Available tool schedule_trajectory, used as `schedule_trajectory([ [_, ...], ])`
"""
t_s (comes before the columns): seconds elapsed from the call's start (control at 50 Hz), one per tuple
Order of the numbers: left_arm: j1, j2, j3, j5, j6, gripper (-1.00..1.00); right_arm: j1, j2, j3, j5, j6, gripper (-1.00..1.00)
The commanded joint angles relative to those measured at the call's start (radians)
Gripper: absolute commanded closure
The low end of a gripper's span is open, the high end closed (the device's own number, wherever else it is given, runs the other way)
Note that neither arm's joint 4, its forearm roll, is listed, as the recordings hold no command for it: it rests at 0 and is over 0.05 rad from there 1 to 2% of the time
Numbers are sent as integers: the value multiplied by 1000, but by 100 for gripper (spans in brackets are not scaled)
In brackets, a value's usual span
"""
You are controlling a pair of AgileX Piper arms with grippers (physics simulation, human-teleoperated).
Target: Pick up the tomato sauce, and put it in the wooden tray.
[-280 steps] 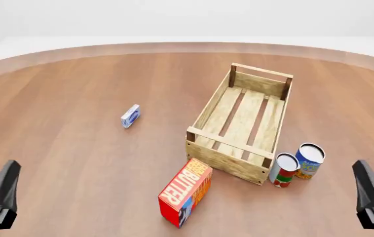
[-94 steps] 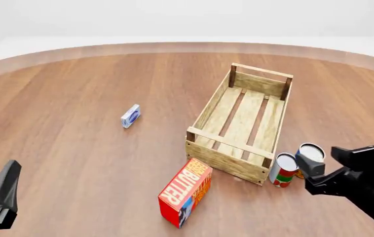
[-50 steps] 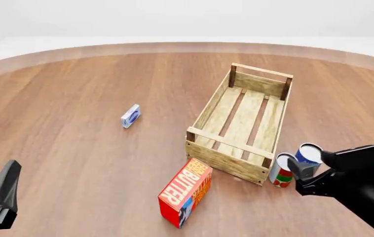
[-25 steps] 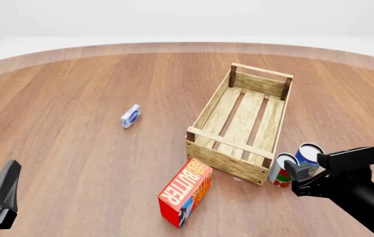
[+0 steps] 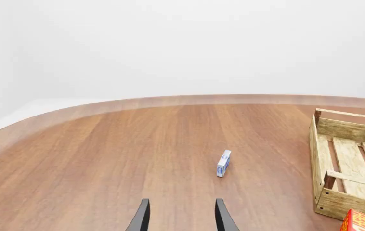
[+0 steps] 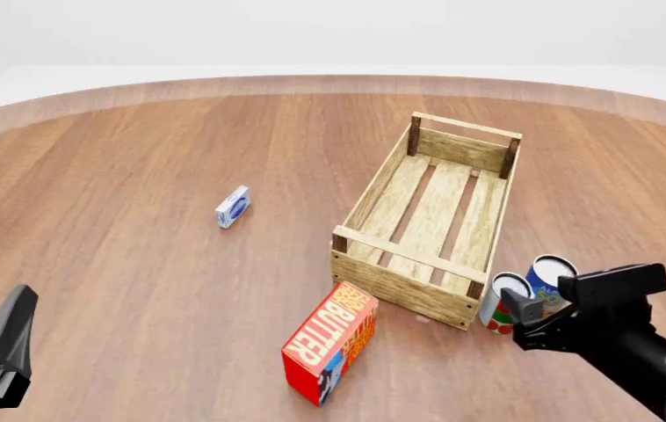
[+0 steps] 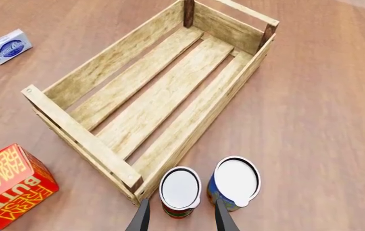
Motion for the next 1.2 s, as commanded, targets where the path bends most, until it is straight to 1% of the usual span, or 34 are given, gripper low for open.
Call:
schedule_trajectory([
  [0.02, 0, 0, 0, 0, 0, -100, 1, 38, 6, -38, 4, -100],
  [0.54, 0, 0, 0, 0, 0, -100, -1, 110, 13, -106, 7, -100],
  [0.88, 0, 0, 0, 0, 0, -100, 0, 185, 17, -171, 12, -100],
  [1.1, 0, 0, 0, 0, 0, -100, -10, 193, 22, -182, 10, -100],
  [1.2, 0, 0, 0, 0, 0, -100, -9, 217, 27, -209, 13, -100],
])
